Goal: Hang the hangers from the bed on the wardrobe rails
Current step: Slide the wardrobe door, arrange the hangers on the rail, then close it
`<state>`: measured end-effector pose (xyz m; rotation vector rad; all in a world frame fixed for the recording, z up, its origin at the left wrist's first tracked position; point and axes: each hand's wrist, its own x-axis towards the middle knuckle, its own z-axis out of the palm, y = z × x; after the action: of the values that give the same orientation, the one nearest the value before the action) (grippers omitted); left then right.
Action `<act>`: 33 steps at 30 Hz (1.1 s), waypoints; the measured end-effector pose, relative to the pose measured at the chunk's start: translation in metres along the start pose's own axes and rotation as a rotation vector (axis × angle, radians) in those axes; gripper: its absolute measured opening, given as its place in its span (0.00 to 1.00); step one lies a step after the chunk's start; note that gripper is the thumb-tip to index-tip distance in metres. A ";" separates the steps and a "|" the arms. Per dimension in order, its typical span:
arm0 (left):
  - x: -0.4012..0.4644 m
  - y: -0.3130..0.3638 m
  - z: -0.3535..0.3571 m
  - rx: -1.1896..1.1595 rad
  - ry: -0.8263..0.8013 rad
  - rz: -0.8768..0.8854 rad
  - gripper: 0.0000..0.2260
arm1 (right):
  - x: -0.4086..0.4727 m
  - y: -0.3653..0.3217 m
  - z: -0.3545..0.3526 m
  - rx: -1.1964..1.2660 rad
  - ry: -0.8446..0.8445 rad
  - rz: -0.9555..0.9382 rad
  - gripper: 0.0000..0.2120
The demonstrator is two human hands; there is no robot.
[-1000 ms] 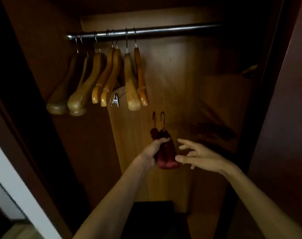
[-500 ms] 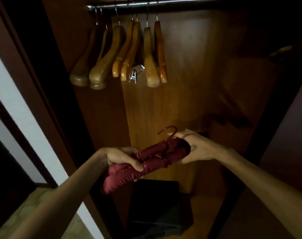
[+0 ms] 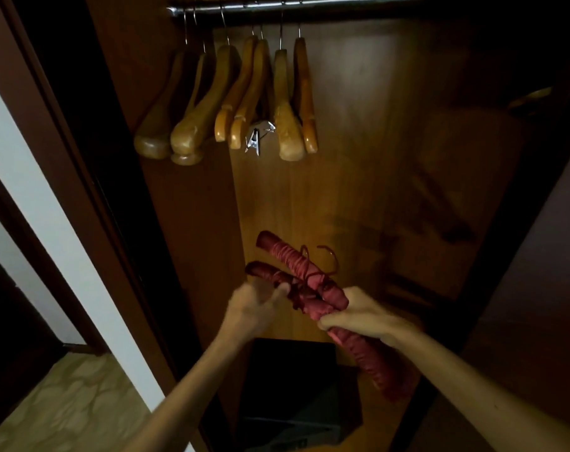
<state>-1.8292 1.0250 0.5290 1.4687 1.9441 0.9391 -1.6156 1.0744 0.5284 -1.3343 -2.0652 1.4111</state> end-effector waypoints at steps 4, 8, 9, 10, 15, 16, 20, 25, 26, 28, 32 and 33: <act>-0.016 0.007 0.045 -0.254 -0.247 -0.108 0.24 | 0.000 0.004 0.024 0.139 0.186 0.002 0.09; -0.021 0.020 0.058 -0.503 -0.245 -0.185 0.22 | -0.017 0.004 0.028 0.243 0.133 -0.018 0.11; -0.020 0.022 0.059 -0.565 -0.274 -0.195 0.22 | -0.023 0.005 0.025 0.262 0.126 0.001 0.11; -0.022 0.027 0.059 -0.615 -0.300 -0.204 0.22 | -0.028 0.006 0.021 0.287 0.128 0.023 0.11; -0.025 0.061 0.064 -0.708 -0.333 -0.216 0.28 | -0.051 0.001 -0.009 0.417 0.206 0.100 0.14; -0.025 0.072 0.063 -0.697 -0.331 -0.198 0.23 | -0.053 -0.002 -0.018 0.410 0.240 0.091 0.15; -0.019 0.123 0.048 -0.631 -0.328 -0.115 0.14 | -0.058 -0.022 -0.060 0.386 0.344 0.062 0.27; 0.009 0.184 0.021 -0.562 -0.212 0.039 0.16 | -0.055 -0.066 -0.109 0.356 0.413 -0.041 0.40; 0.016 0.196 0.014 -0.555 -0.187 0.061 0.15 | -0.053 -0.077 -0.117 0.351 0.422 -0.060 0.39; 0.032 0.217 0.000 -0.547 -0.155 0.094 0.16 | -0.048 -0.098 -0.134 0.337 0.435 -0.088 0.34; 0.069 0.254 -0.034 -0.504 -0.103 0.147 0.19 | -0.036 -0.140 -0.163 0.349 0.432 -0.176 0.22; 0.078 0.263 -0.043 -0.492 -0.095 0.161 0.18 | -0.030 -0.151 -0.170 0.350 0.433 -0.193 0.22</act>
<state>-1.7261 1.1357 0.7614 1.3561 1.4064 1.2841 -1.5634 1.1333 0.7435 -1.1379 -1.5390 1.2025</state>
